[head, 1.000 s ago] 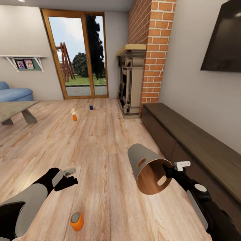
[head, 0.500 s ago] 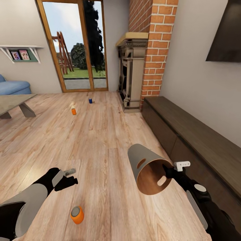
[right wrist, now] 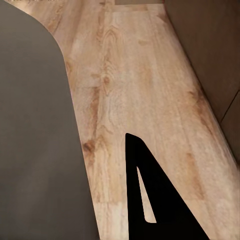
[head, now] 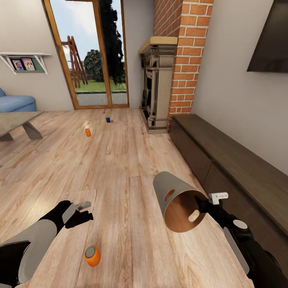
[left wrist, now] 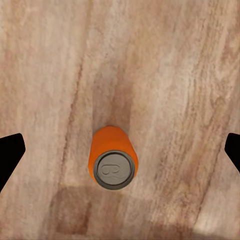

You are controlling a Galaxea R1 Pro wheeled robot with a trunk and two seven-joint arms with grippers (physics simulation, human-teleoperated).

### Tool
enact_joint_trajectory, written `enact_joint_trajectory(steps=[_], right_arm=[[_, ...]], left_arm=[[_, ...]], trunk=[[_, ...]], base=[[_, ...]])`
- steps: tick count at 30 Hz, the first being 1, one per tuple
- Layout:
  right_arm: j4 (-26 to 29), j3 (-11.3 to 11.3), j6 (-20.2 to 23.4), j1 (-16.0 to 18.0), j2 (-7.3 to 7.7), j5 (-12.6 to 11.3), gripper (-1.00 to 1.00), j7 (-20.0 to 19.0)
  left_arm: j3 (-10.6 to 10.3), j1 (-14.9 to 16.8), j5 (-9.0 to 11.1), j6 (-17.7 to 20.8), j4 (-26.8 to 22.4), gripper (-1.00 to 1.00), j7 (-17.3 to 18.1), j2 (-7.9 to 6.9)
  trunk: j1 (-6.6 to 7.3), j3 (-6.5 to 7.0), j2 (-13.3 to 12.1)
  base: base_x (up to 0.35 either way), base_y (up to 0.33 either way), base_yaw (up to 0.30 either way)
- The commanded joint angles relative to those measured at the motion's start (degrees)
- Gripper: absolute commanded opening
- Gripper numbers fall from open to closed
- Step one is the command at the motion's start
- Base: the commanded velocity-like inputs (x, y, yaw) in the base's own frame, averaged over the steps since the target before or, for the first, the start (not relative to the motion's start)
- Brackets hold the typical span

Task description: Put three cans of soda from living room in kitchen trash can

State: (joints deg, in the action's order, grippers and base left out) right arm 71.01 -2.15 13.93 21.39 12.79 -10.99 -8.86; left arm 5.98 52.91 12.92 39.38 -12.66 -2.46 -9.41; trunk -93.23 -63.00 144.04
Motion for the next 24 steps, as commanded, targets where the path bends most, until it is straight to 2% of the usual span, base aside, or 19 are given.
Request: enact_joint_trajectory(steps=[1,8,24], right_arm=[[0.1,0.0,0.1,0.1,0.04,-0.3,-1.0,-0.1],[0.4,0.1,0.5,0.4,0.0,-0.3,-1.0,0.2],[0.8,0.1,0.9,1.8,-0.16,-0.3,-1.0,0.4]], left_arm=[[0.0,0.0,0.0,0.0,0.0,1.0,0.0,0.0],[0.0,0.0,0.0,0.0,0.0,1.0,0.0,0.0],[0.0,0.0,0.0,0.0,0.0,1.0,-0.1,0.1]], trunk=[[0.01,0.01,0.0],[0.01,0.01,0.0],[-0.41,-3.54,0.2]], base=[[0.0,0.0,0.0],[0.0,0.0,0.0],[0.0,0.0,0.0]])
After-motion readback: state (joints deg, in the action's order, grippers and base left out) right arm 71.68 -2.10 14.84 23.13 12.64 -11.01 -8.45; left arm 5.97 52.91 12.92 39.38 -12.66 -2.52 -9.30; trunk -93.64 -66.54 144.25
